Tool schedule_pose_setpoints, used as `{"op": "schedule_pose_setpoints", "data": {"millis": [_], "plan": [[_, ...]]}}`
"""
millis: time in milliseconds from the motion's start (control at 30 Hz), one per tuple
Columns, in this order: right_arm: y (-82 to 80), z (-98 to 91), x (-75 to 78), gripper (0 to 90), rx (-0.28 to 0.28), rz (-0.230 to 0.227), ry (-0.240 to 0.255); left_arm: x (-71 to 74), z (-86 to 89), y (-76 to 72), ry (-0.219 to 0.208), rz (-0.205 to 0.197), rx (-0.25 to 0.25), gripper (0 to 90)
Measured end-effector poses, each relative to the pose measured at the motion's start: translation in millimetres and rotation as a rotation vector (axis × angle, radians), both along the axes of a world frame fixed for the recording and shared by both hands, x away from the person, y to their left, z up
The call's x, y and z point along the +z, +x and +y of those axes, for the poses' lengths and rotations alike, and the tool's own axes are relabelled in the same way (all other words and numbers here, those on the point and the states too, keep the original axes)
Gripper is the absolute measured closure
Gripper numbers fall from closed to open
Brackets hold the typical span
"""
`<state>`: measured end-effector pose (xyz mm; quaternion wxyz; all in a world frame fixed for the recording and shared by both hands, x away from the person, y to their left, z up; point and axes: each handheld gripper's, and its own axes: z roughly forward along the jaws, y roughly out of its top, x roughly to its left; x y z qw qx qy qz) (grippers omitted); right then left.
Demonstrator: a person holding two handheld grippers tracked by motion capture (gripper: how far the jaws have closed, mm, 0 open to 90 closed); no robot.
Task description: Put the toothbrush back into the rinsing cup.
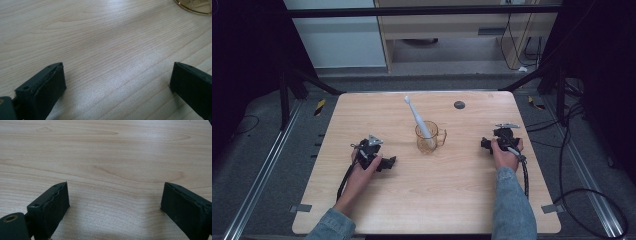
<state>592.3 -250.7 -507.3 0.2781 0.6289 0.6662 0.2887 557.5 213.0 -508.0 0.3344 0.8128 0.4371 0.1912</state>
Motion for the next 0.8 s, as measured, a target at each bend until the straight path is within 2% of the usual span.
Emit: {"op": "schedule_pose_setpoints", "data": {"millis": [400,633,700,800], "plan": [[1.4,2.5,-3.1,6.3,0.011,-0.002,0.013,0.0,0.0,0.0,0.000,0.000,0.000,0.0],[0.0,4.1,-3.5,3.8,0.075,0.005,0.008,0.0,0.0,-0.1,0.000,0.000,0.000,0.0],[-0.2,4.6,-3.5,0.2,0.050,0.015,0.013,0.0,0.0,0.0,0.000,0.000,0.000,0.0],[-0.8,5.4,-3.6,0.2,0.013,0.018,0.017,0.0,0.0,-0.1,0.000,0.000,-0.001,0.0]]}}
